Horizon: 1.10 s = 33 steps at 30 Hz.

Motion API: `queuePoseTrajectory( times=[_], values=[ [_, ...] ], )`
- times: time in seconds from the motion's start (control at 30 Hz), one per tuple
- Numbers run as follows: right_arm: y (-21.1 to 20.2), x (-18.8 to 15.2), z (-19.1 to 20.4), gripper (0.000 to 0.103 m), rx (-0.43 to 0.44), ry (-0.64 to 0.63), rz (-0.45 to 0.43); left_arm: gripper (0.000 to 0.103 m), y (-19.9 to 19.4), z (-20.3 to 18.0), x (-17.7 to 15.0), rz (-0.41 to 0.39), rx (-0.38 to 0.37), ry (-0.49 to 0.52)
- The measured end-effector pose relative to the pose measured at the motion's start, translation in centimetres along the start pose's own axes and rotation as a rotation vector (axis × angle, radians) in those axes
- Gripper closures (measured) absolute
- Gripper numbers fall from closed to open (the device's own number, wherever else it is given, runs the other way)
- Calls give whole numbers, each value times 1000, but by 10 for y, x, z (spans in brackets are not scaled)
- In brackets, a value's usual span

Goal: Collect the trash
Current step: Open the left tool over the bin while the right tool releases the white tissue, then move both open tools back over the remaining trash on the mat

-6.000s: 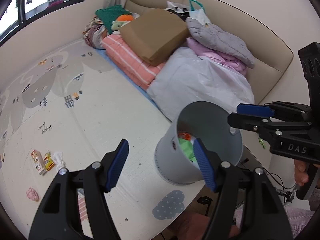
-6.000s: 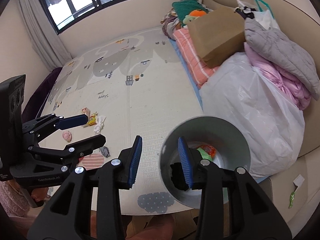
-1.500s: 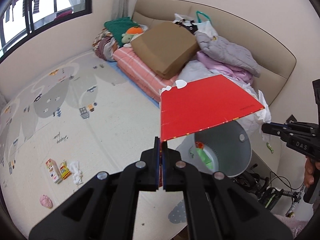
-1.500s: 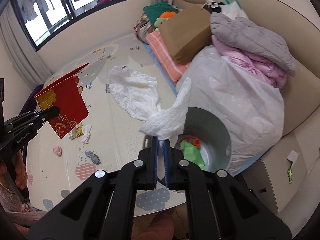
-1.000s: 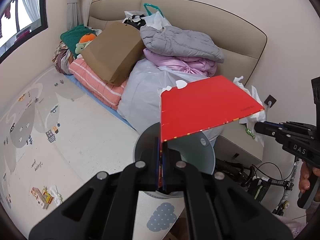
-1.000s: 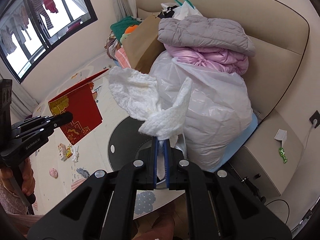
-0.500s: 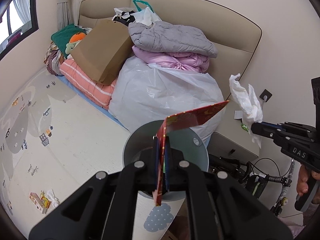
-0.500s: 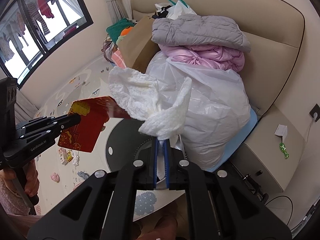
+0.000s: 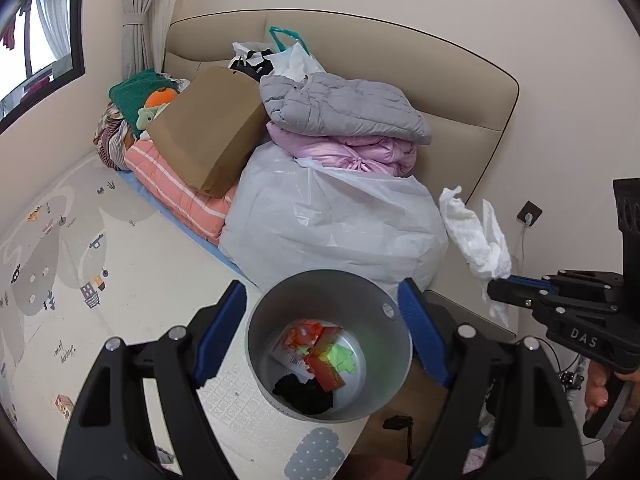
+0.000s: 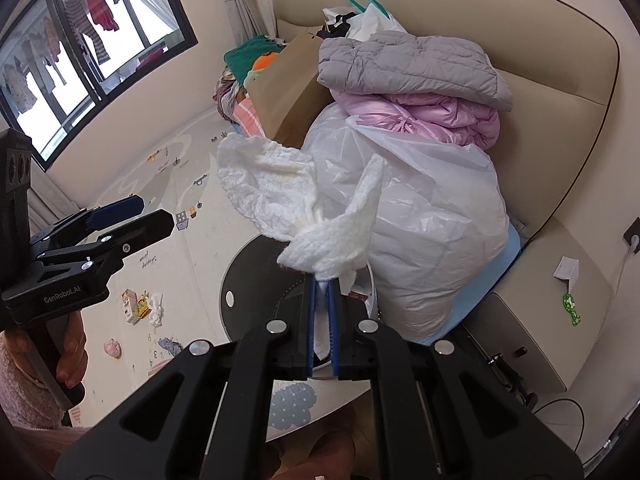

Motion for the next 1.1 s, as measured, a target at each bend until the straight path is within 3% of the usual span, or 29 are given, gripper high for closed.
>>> queuePoseTrajectory(
  times=[0.37,0.4,0.47,0.5,0.53,0.83,1.1],
  values=[
    [16,4,26,97,38,-88,41,25,-11,13,-13,0,57,-24],
    [17,4,30,92,42,-95,46,25,-13,16,-15,0,62,-30],
    [19,5,34,72,42,-97,47,25,-15,22,-19,1,76,-46],
    [19,6,34,56,42,-93,39,25,-17,25,-20,1,83,-54],
    [18,7,35,52,46,-88,31,25,-18,28,-22,0,90,-63],
    [25,14,60,53,75,-151,49,25,-34,56,-42,-7,144,-142],
    [50,15,122,53,115,-308,108,25,-52,97,-77,-8,213,-275]
  ],
)
Point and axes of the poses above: each gripper's, at about its wrist camera, not at the fingertips, and y roughly the way its jaws point, z to its left, x to its top, the point moved 4 cm from there along y, roughly the way its jaws point, and after that the axes turned 10 degrees about z, right-handed, at the moved point
